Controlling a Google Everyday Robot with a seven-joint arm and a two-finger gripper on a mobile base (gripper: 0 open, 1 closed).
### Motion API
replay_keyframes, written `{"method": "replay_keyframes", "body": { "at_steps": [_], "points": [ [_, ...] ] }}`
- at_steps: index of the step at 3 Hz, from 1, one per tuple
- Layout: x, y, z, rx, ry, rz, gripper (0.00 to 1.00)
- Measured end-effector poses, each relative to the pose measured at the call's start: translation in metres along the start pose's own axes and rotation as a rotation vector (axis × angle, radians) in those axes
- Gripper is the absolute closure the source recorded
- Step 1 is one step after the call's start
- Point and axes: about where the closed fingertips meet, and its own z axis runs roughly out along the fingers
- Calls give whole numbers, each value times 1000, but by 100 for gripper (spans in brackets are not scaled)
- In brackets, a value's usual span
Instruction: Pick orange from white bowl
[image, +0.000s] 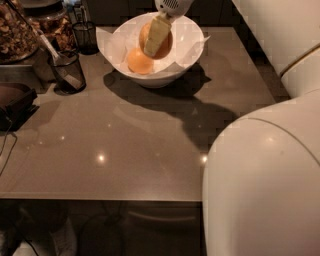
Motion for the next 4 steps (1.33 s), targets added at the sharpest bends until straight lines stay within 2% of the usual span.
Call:
{"method": "replay_keyframes", "body": {
  "at_steps": [1, 3, 4],
  "points": [
    [-19, 26, -34, 20, -13, -40, 100],
    [-18, 34, -31, 0, -7, -53, 100],
    [-19, 47, -38, -25, -7, -80, 100]
  ]
}}
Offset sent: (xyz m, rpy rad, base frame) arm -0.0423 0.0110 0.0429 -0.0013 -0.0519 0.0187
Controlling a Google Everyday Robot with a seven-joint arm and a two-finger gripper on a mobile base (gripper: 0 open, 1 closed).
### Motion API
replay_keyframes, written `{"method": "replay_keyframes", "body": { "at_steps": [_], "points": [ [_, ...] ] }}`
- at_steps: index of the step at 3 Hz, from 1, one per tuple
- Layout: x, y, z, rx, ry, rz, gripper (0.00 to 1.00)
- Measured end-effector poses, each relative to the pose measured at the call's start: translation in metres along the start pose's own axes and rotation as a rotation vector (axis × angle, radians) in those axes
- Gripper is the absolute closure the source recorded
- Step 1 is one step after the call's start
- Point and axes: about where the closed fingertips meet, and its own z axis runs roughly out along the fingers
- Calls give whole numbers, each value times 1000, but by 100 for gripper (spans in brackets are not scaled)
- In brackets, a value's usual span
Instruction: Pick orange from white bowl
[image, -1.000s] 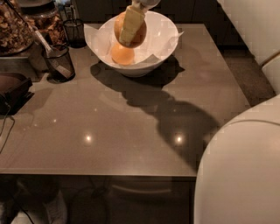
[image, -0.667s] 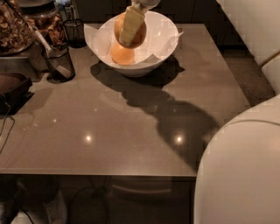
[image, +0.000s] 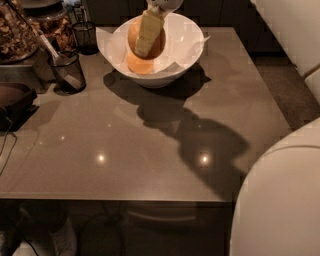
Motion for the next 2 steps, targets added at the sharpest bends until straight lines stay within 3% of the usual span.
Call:
{"method": "replay_keyframes", "body": {
  "at_steps": [1, 2],
  "points": [
    [0, 23, -20, -12, 14, -24, 100],
    [0, 24, -21, -12, 14, -25, 100]
  ]
}}
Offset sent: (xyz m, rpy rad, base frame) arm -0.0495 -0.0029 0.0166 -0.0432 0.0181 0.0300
